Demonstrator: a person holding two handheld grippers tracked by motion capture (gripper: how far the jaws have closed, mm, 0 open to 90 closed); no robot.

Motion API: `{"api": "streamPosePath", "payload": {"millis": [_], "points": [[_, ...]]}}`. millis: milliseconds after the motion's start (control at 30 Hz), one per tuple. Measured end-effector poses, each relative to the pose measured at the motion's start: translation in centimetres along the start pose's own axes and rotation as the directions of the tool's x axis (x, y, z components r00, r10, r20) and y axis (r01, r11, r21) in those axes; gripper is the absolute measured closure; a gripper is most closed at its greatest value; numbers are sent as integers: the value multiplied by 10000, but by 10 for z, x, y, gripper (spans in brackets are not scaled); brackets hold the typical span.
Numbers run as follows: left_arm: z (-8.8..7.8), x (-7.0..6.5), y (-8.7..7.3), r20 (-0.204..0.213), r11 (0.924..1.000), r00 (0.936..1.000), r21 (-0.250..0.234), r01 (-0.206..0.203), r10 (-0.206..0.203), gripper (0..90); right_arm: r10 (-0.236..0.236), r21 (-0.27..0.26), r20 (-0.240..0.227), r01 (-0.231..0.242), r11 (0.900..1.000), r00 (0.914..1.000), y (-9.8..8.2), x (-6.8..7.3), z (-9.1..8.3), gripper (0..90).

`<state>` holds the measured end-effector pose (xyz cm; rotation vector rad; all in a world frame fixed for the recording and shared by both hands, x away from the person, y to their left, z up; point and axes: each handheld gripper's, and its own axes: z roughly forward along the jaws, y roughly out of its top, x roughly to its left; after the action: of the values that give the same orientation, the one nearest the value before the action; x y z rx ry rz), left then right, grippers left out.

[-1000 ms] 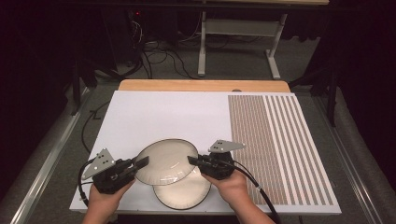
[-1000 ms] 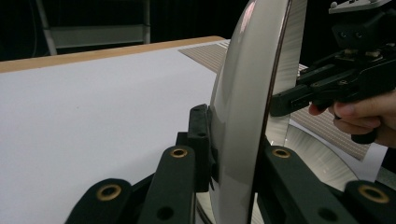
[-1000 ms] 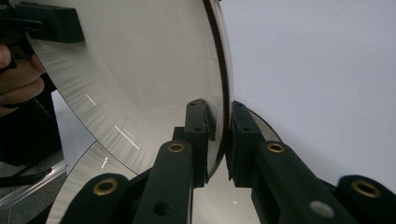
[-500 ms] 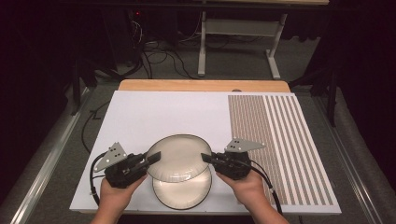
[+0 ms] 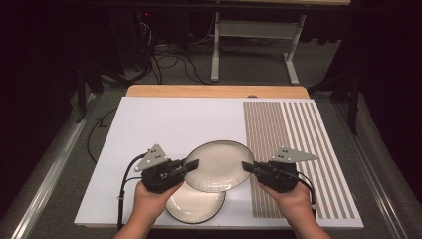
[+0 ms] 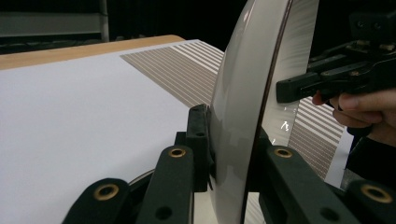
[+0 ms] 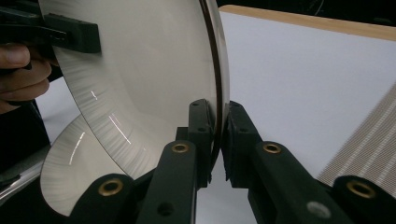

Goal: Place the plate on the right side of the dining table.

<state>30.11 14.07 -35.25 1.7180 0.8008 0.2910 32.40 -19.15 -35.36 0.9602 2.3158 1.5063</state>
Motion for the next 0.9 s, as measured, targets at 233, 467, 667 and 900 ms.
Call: {"api": "streamPosePath", "payload": {"millis": [233, 467, 667, 900], "points": [[27, -11, 11, 254, 9997, 9997, 244, 23, -29, 792, 126, -159, 338, -120, 9998, 9993, -4, -17, -23, 846], [56, -22, 24, 426, 9975, 9990, 672, -195, 167, 791, 320, -350, 741, -295, 9990, 9967, -9, -36, -44, 845], [80, -34, 34, 592, 9958, 9980, 871, -281, 230, 791, 571, -553, 1128, -511, 9972, 9920, -16, -49, -64, 841], [110, -45, 38, 757, 9914, 9969, 1262, -330, 235, 789, 1001, -890, 1550, -871, 9922, 9828, -30, -65, -82, 838]]}}
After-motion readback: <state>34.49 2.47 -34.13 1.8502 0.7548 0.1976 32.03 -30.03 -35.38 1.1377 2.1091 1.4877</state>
